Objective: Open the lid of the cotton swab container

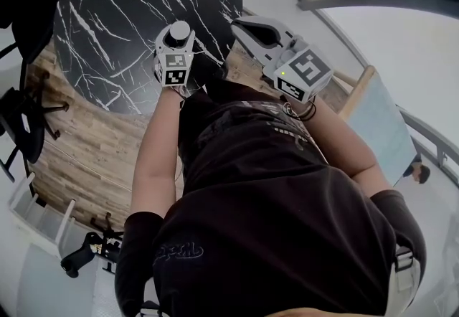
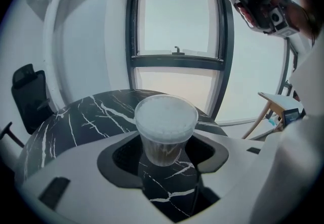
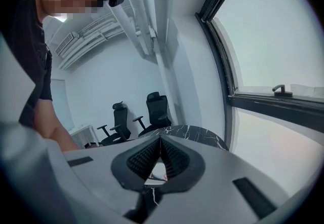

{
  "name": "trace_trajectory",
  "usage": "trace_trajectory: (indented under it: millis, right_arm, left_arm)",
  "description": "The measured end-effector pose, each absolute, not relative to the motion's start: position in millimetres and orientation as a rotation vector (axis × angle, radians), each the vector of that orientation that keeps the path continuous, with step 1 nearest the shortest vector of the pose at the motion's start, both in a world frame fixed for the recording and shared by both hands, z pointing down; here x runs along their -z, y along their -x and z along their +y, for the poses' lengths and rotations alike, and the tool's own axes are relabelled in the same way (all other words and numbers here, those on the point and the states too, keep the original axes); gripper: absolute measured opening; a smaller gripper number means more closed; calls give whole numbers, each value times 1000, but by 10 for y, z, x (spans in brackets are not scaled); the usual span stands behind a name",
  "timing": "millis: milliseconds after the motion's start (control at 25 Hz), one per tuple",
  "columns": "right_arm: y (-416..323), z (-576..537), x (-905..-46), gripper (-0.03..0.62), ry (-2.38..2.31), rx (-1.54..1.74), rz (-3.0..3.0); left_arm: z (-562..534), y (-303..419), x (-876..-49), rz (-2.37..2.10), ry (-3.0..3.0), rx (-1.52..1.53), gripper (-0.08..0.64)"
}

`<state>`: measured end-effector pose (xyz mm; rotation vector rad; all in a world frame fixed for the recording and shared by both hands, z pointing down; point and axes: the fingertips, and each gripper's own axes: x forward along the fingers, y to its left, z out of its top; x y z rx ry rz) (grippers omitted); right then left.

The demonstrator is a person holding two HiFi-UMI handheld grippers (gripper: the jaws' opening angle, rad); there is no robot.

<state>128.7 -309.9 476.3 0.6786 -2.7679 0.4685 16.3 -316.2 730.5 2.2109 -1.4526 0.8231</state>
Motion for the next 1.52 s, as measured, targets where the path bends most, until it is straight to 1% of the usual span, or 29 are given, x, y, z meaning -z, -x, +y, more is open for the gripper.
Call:
trace_trajectory:
  millis: [400, 880, 1160, 1520]
  right_arm:
    - [-1493, -3189, -4627, 23, -738, -457, -2799]
    - [-1758, -3270, -4455, 23, -784, -431, -2822]
    - [-1718, -3258, -4407, 23, -753, -407, -2841]
    - [-1527, -3273, -4302, 23, -659, -376, -2912]
  left_arm:
    - [-3244, -467, -6508, -1285, -2374, -921, 268]
    - [-3099, -719, -5692, -1031, -2430, -866, 267]
    - [-2941, -756, -5395, -988, -2468, -959, 267]
    - [-2754, -669, -5214, -948, -2461, -970, 267]
